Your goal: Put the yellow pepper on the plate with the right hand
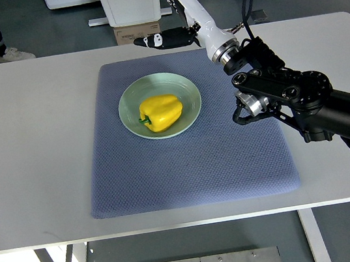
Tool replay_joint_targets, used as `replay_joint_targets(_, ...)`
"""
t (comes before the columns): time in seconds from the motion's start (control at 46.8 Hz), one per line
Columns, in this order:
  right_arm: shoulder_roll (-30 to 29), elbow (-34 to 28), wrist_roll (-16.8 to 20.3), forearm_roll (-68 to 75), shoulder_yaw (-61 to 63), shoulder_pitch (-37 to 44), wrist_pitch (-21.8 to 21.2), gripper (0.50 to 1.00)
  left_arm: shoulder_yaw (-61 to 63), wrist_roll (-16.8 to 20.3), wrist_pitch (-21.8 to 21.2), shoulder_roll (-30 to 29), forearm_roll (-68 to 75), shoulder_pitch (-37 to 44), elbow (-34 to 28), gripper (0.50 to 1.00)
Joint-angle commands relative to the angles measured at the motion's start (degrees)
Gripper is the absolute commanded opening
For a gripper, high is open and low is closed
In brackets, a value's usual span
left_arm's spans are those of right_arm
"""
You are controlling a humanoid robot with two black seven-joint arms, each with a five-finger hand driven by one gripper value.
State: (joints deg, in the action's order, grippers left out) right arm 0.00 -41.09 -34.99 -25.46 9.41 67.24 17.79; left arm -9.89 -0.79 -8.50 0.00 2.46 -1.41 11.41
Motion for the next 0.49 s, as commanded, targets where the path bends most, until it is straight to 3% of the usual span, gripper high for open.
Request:
replay_joint_targets(0.0, 0.00, -0.30, -0.01, -0.03, 0.08, -0.18, 0.23, 1.000, 0.05, 0.00, -0.03, 0.00, 0.00, 0.00, 0.02, 1.000)
replay_joint_targets(0.128, 2.19, -0.30, -0.01, 0.23, 1.92, -2.28, 0.23, 1.000, 0.05, 0.00, -0.03, 0.00, 0.00, 0.00, 0.02, 1.000)
replay_joint_targets(0.278, 5.00, -0.21, -0.01, 5.40, 6.84, -4.22, -4.15, 1.000, 0.05, 0.00, -0.03, 0.00, 0.00, 0.00, 0.02, 1.000)
replay_joint_targets(0.384, 7.55, 0.22, 5.80, 14.63, 11.23, -6.41, -10.39, 1.000, 0.05, 0.00, -0.03, 0.00, 0.00, 0.00, 0.02, 1.000)
replay_joint_targets(0.47, 8.78, 1.10, 8.35, 19.30, 14.48, -8.26, -13.39, 1.000, -0.04, 0.00, 0.06, 0.00, 0.00, 0.00, 0.02, 1.000)
